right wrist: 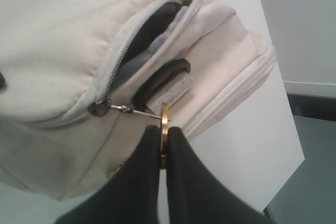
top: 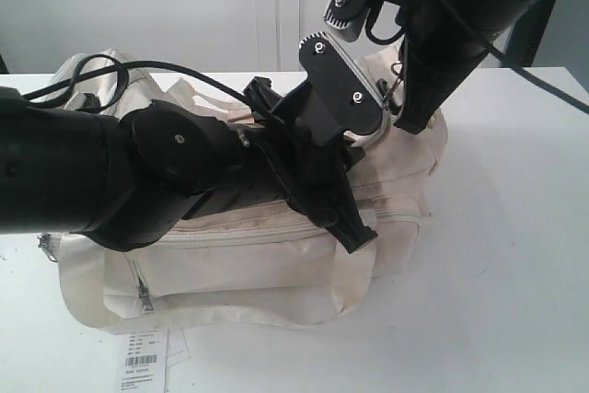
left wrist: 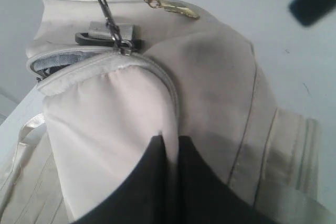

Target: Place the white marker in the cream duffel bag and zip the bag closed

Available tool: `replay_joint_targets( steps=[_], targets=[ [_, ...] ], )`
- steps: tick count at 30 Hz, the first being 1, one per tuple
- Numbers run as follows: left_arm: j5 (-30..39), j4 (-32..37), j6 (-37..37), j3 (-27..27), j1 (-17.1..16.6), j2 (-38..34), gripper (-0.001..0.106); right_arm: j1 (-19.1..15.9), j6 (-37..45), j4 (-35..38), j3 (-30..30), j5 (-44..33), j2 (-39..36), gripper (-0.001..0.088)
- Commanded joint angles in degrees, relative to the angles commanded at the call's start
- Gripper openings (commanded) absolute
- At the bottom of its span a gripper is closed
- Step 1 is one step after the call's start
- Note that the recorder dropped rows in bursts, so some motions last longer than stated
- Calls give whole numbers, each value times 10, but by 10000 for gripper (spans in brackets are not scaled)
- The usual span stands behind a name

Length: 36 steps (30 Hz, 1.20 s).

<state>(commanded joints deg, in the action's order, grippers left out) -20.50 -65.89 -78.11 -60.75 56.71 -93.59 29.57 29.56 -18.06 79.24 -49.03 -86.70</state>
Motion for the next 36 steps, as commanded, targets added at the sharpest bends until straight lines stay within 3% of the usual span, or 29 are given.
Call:
replay_joint_targets(
  steps=[25, 36],
  targets=[
    [22, 0, 4, 0, 0, 7, 0, -56, -45, 5, 1, 165, -44, 0],
    [28, 0, 4, 0, 0, 12, 0, -57, -69, 2, 1, 247, -93, 0]
  ],
)
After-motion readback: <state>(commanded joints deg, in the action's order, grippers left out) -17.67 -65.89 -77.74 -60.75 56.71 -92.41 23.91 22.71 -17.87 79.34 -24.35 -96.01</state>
